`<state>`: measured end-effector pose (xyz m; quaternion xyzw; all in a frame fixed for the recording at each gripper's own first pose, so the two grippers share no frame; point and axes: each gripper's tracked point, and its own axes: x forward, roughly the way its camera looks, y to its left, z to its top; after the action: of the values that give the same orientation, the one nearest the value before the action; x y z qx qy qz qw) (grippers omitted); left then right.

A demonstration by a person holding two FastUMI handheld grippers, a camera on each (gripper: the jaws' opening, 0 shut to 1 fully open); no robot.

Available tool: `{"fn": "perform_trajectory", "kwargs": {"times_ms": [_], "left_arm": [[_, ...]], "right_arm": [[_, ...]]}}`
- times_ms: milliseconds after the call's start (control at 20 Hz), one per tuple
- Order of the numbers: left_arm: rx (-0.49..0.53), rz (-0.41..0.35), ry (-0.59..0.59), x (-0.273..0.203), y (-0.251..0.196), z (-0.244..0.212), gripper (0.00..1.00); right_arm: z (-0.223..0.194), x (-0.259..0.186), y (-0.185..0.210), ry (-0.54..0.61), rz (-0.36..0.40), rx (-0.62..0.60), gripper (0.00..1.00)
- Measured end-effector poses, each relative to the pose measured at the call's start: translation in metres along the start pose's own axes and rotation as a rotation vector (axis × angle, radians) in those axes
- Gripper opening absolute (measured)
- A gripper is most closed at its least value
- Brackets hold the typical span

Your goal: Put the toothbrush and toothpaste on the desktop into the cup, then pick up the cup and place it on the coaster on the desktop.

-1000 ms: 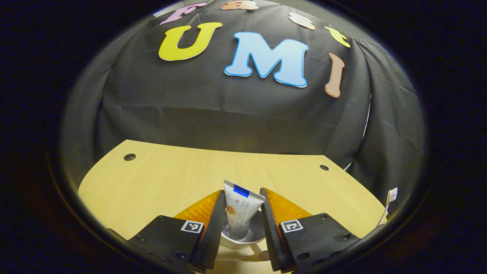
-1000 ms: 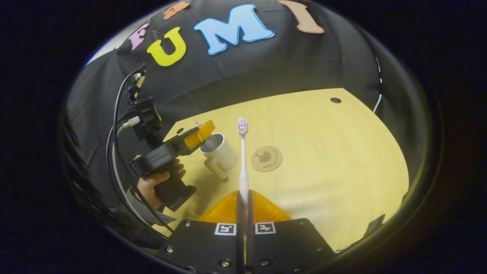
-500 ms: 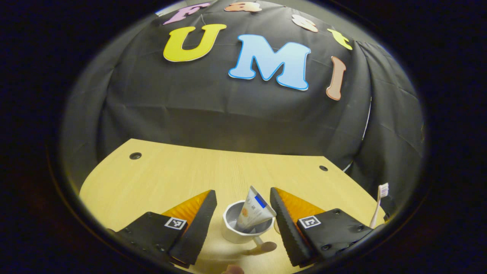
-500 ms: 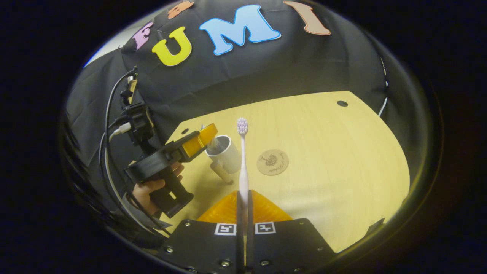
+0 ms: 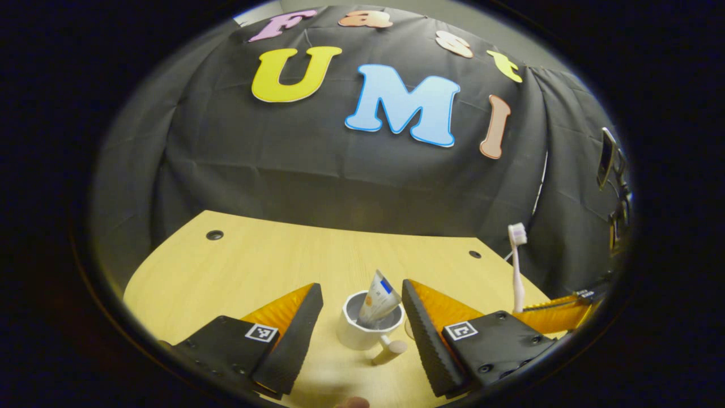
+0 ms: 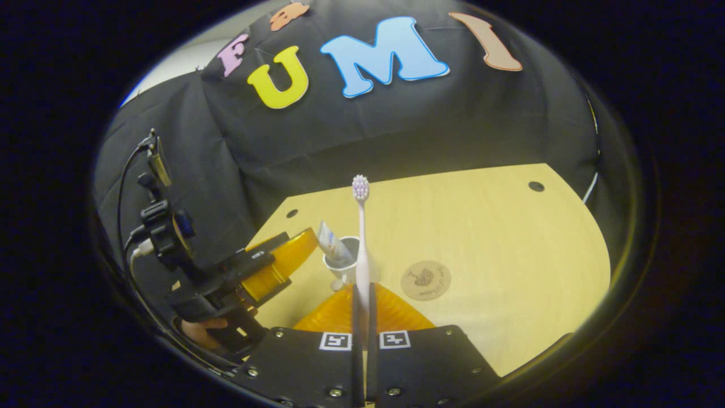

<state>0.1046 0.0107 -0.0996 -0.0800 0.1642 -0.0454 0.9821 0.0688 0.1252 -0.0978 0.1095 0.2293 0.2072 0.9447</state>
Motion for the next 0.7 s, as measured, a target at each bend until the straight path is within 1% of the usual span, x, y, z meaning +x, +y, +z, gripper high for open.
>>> {"fn": "perform_trajectory", "kwargs": {"times_ms": [100,250,300,350,400,650,700], "left_arm": [[0.018,0.021,-0.007,-0.011,0.007,0.002,0.89],[0.02,0.045,-0.006,-0.025,0.015,0.002,0.93],[0.014,0.05,-0.002,-0.028,0.017,0.001,0.92],[0.008,0.049,0.004,-0.031,0.018,-0.001,0.9],[0.003,0.054,0.01,-0.033,0.02,-0.002,0.92],[-0.025,0.064,0.046,-0.042,0.024,-0.012,0.91],[-0.035,0.065,0.052,-0.043,0.025,-0.014,0.93]], "right_arm": [[0.012,0.012,0.005,-0.025,0.017,-0.013,0.03],[0.033,0.033,0.011,-0.071,0.034,-0.015,0.03],[0.039,0.039,0.012,-0.085,0.037,-0.02,0.03],[0.044,0.046,0.013,-0.096,0.038,-0.024,0.04],[0.047,0.052,0.014,-0.106,0.039,-0.026,0.03],[0.059,0.083,0.016,-0.158,0.021,-0.045,0.03],[0.062,0.088,0.016,-0.169,0.016,-0.043,0.03]]}}
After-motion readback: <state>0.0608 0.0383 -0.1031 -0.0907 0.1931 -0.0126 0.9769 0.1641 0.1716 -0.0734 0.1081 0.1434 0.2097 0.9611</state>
